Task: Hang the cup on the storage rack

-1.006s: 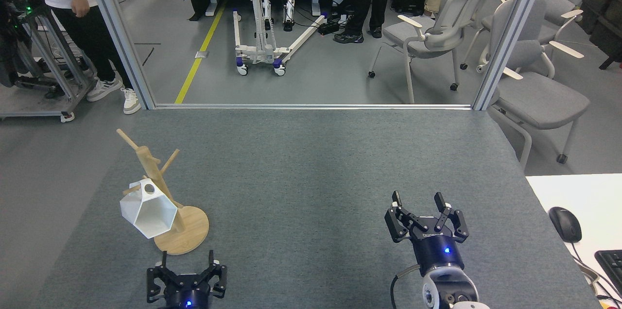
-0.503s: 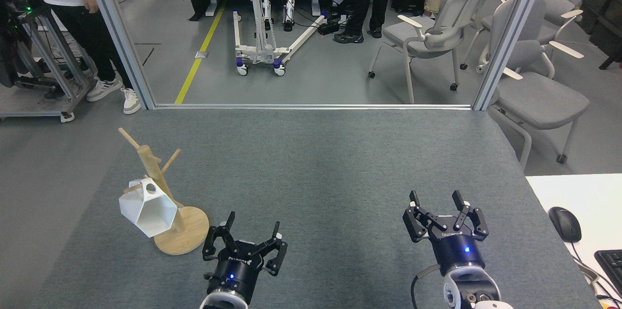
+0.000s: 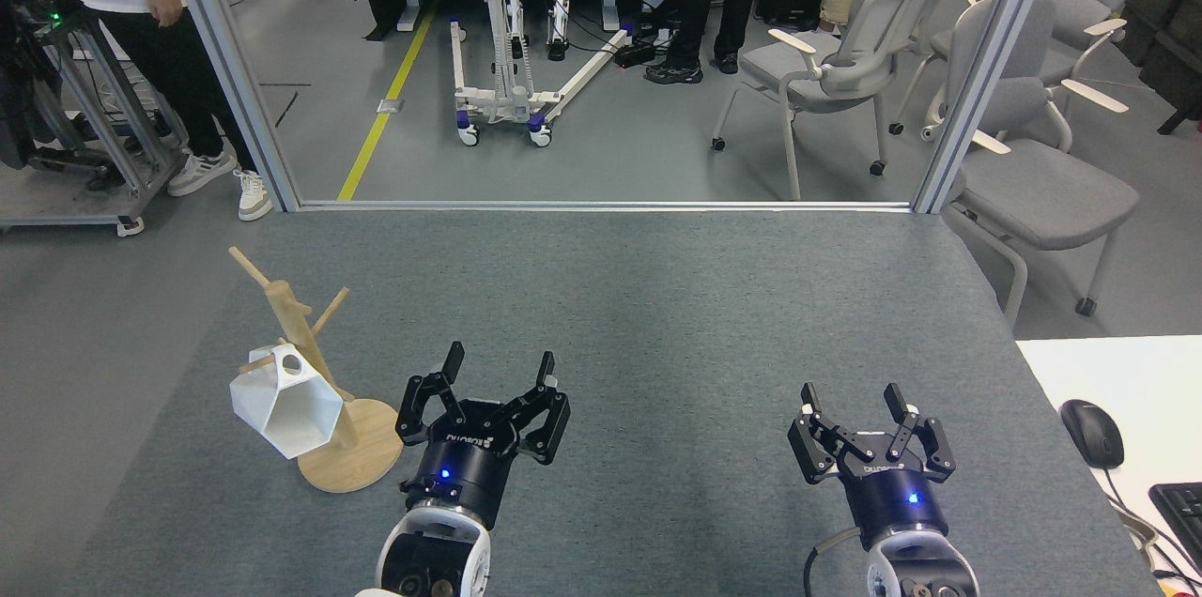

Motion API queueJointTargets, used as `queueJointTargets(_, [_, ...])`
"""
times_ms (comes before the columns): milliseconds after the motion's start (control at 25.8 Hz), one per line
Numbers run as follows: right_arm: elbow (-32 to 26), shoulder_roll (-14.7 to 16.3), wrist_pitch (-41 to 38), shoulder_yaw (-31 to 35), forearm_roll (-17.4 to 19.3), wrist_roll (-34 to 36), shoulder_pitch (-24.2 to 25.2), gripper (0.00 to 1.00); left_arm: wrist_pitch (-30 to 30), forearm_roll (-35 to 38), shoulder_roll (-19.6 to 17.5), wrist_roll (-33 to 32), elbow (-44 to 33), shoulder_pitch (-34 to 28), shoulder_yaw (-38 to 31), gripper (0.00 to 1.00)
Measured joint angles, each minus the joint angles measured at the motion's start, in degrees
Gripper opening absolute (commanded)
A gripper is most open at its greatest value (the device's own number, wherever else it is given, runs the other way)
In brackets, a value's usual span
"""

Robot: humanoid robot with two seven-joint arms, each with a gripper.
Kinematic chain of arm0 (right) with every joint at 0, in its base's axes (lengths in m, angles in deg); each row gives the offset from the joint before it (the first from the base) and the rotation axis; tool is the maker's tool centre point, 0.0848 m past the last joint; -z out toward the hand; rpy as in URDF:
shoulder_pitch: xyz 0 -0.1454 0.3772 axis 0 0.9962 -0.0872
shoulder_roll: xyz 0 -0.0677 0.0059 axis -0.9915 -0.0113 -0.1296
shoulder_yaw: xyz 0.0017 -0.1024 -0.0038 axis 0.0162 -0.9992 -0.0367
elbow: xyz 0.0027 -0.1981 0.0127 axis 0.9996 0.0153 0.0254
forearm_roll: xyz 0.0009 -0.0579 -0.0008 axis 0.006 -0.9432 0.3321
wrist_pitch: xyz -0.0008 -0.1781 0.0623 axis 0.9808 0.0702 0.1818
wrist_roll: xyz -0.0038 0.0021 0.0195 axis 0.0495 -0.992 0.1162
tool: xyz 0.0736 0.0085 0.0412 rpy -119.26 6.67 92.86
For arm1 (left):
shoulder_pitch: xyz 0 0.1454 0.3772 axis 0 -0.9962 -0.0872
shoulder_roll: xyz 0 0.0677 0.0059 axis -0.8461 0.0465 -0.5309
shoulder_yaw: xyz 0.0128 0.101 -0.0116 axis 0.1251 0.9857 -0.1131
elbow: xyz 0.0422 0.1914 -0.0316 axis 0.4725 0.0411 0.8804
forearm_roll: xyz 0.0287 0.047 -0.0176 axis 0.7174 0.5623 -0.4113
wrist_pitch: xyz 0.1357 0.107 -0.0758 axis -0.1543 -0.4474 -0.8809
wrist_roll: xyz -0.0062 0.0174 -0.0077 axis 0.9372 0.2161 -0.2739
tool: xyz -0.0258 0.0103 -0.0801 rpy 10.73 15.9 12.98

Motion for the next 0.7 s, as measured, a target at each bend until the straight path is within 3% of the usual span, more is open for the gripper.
queueJointTargets(426, [-0.16, 1.57, 0.25, 0.85, 0.45, -0.08, 0.21, 0.99, -2.42, -0.82, -1.65, -1.4, 5.52, 6.06, 0.44, 1.0])
queueJointTargets(697, [-0.86, 3.53, 0.42, 2.45, 7.11, -0.58, -0.53, 0.99, -2.72, -1.11, -3.34, -1.3, 4.77, 5.62, 0.38, 1.0])
